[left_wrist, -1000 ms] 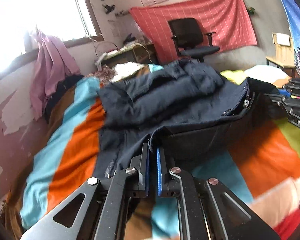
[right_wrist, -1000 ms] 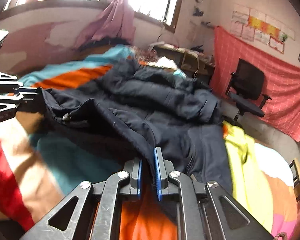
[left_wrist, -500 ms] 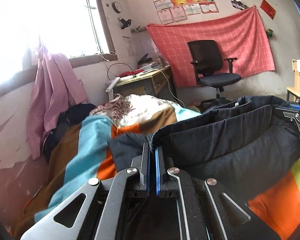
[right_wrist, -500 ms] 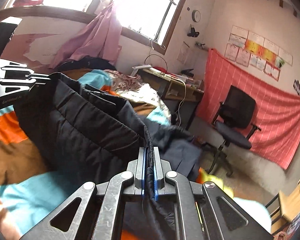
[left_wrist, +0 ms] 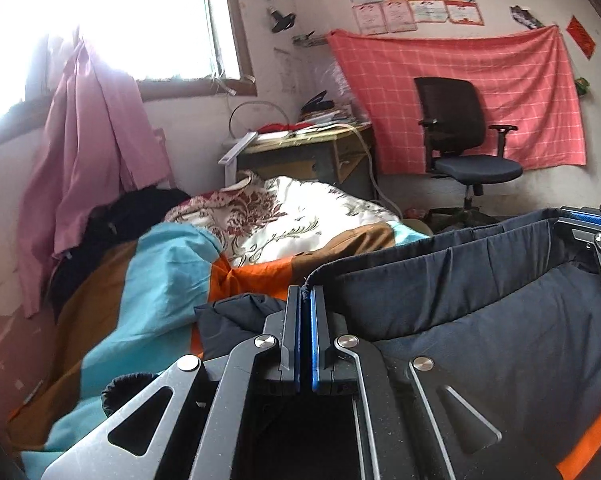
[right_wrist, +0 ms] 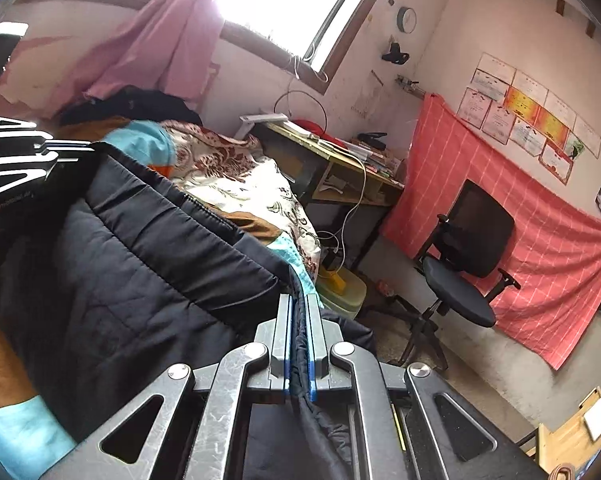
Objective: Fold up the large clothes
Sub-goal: 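Close both grippers on the jacket's folded edge and lift it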
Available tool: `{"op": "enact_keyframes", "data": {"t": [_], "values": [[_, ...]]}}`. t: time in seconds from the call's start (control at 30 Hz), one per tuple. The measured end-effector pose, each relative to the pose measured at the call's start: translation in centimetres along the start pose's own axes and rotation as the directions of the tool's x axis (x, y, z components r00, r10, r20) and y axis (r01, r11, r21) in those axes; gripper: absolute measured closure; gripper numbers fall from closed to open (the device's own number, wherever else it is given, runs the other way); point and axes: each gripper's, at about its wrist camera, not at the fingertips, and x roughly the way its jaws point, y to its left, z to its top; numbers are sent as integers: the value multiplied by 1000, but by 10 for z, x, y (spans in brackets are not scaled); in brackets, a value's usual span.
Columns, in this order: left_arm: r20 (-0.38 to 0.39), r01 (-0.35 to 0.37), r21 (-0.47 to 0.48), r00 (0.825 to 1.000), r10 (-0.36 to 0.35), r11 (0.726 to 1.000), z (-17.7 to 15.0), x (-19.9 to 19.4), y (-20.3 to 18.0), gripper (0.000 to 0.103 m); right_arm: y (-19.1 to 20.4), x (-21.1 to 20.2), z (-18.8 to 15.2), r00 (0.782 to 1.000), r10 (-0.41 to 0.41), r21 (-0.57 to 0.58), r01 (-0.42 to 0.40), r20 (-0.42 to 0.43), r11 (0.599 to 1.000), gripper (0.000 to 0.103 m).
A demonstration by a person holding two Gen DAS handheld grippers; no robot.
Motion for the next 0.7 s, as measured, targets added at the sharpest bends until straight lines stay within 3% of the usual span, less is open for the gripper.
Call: {"op": "enact_keyframes", "data": {"t": [0.33, 0.7], "values": [[-26, -50, -74, 998, 48, 996, -14, 49, 7, 101, 18, 84, 5, 997, -48, -42, 46, -56, 998, 97], [-48, -78, -119, 996, 73, 990, -21, 75, 14, 103, 27, 117, -10, 995, -68, -54, 64, -68, 996, 97]]}}
